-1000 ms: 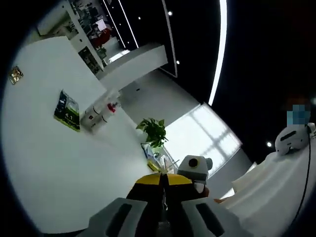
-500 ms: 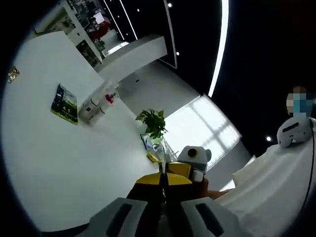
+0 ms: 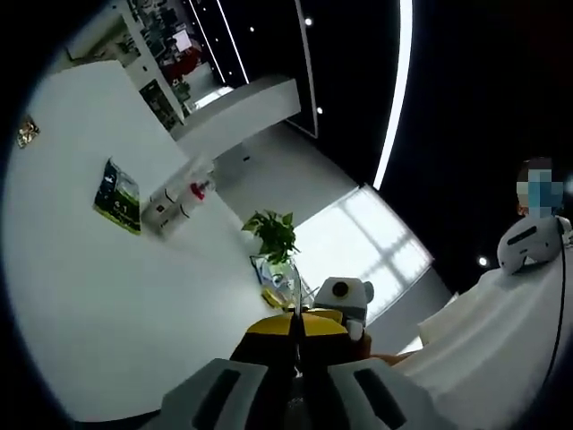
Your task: Arrange the skincare products in the storage area until every visible bottle or jar stands upright without overlapping.
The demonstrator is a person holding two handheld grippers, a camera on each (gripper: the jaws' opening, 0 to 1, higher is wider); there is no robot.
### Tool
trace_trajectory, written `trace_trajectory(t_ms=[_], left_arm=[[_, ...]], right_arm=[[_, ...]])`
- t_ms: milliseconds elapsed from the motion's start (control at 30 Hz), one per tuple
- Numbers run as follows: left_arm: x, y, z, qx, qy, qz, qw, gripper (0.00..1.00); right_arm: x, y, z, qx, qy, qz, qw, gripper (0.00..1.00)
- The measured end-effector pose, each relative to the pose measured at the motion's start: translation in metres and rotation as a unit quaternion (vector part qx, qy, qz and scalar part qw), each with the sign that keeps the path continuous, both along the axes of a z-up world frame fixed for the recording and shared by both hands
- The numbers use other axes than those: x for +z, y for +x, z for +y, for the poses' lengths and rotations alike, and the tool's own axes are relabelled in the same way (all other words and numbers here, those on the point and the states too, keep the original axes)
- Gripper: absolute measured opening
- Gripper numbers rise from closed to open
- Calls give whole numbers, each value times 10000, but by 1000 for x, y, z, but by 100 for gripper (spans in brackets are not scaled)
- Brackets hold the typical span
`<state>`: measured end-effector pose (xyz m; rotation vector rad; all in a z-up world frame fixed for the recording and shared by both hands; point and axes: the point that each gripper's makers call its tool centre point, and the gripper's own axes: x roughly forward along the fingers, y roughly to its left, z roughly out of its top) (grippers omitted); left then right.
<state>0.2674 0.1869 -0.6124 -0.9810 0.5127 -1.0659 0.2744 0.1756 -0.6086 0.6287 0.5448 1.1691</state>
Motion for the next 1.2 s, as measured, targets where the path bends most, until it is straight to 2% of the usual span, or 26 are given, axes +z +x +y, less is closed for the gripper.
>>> trace_trajectory(t_ms=[100,300,400,433,500,533,600,667,700,767,833,867,900,933,967,1000,1067,1133,1167,1200], left_arm=[[0,0,1,18,-12,-9,10000,1],[-1,-1,0,-21,14,-22,10000,1],[-2,1,0,22,192,-33,9998,2],[-1,3,0,84,263,40,9996,2],[-3,7,2,225,499,20,9985,5],[-2,9,4,290,597,-161,9977,8],[-1,8,9,329,747,-190,9965,17],[-8,12,19,470,1142,-280,9919,20],[-11,14,26,553,1419,-359,9877,21],[-14,16,36,679,1756,-467,9810,26],[-22,21,52,887,2320,-559,9670,35],[-27,24,62,986,2716,-675,9550,39],[-30,25,67,1014,2945,-756,9473,44],[-38,25,75,988,3365,-840,9327,46],[-44,24,81,959,3672,-902,9208,48],[-52,23,88,937,4033,-945,9053,49],[-62,21,94,866,4380,-979,8894,54],[-73,18,96,826,4616,-937,8782,60],[-79,16,97,788,4786,-966,8691,61],[-87,13,97,722,5028,-1047,8550,61]], right_arm=[[4,-4,1,67,37,-51,10000,1],[3,-5,1,63,-63,-101,9999,0],[0,-2,0,37,-91,7,10000,0],[1,-1,0,18,-94,14,10000,0],[2,2,0,-4,-93,39,9999,0],[2,4,-1,-40,-106,57,9999,0],[4,10,-2,-109,-73,64,9999,0],[8,18,-1,-175,-21,104,9998,0],[10,20,0,-183,2,119,9998,0],[15,27,3,-212,35,101,9997,0],[20,34,6,-242,65,84,9996,0],[23,38,7,-270,83,80,9996,0],[25,41,8,-291,117,89,9995,0],[28,46,9,-317,156,107,9993,0],[30,50,10,-344,170,102,9992,0],[33,54,12,-376,184,104,9991,0],[38,61,14,-397,210,113,9989,0],[43,68,17,-410,240,114,9988,0],[46,71,19,-407,235,100,9988,0],[48,76,21,-403,187,56,9990,0]])
